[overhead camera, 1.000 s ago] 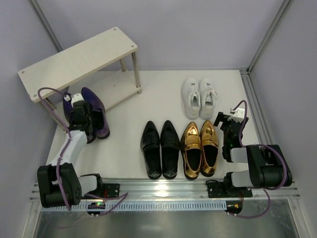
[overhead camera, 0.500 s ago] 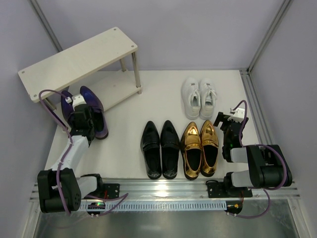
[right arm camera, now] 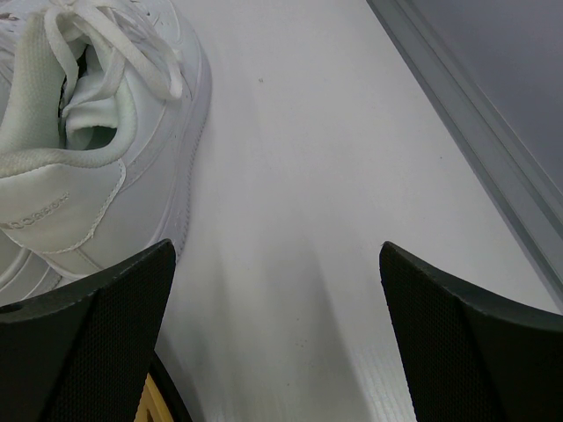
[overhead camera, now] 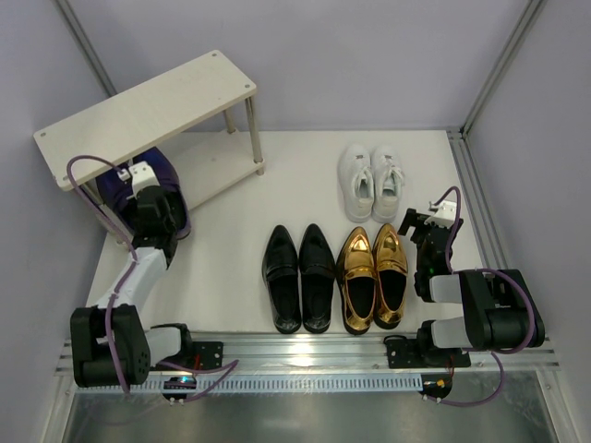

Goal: Place and organize the shoes onto the shoe shelf

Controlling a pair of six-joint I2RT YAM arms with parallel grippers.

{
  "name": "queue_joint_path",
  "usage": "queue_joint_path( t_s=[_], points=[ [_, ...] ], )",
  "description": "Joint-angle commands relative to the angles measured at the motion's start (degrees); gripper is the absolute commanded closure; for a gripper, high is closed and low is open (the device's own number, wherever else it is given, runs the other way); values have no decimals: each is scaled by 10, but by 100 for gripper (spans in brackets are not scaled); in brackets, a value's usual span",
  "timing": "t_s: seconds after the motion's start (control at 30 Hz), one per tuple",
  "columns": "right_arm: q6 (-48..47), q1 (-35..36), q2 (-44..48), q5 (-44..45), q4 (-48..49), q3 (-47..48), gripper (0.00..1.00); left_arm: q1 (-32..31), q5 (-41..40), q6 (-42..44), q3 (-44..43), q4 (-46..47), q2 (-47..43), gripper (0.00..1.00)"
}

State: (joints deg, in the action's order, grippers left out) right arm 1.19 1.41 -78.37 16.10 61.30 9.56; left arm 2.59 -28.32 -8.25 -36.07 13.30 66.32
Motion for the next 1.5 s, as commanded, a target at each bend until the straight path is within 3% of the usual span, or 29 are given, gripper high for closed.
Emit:
queue_joint_path(
  t_s=[0.0, 0.63, 1.03, 1.1, 1.2, 1.3, 1.47],
  points=[
    [0, 3, 1, 1, 47, 10, 3, -2, -42, 24, -63, 189, 19, 100],
    [0, 3, 1, 1, 48, 11, 3, 0, -86, 50, -66, 292, 110, 100],
    [0, 3, 1, 1, 46, 10, 3, 3, -90, 27, -99, 256, 149, 98],
    [0, 3, 1, 1, 48, 10, 3, 3, -82, 19, -99, 243, 152, 91],
    [0, 3, 2, 0, 47, 10, 3, 4, -69, 9, -102, 229, 150, 58],
    [0, 3, 1, 1, 47, 10, 3, 4, -69, 4, -102, 217, 141, 38],
    [0, 3, 1, 2, 47, 11, 3, 3, -72, 4, -103, 200, 117, 25]
  ],
)
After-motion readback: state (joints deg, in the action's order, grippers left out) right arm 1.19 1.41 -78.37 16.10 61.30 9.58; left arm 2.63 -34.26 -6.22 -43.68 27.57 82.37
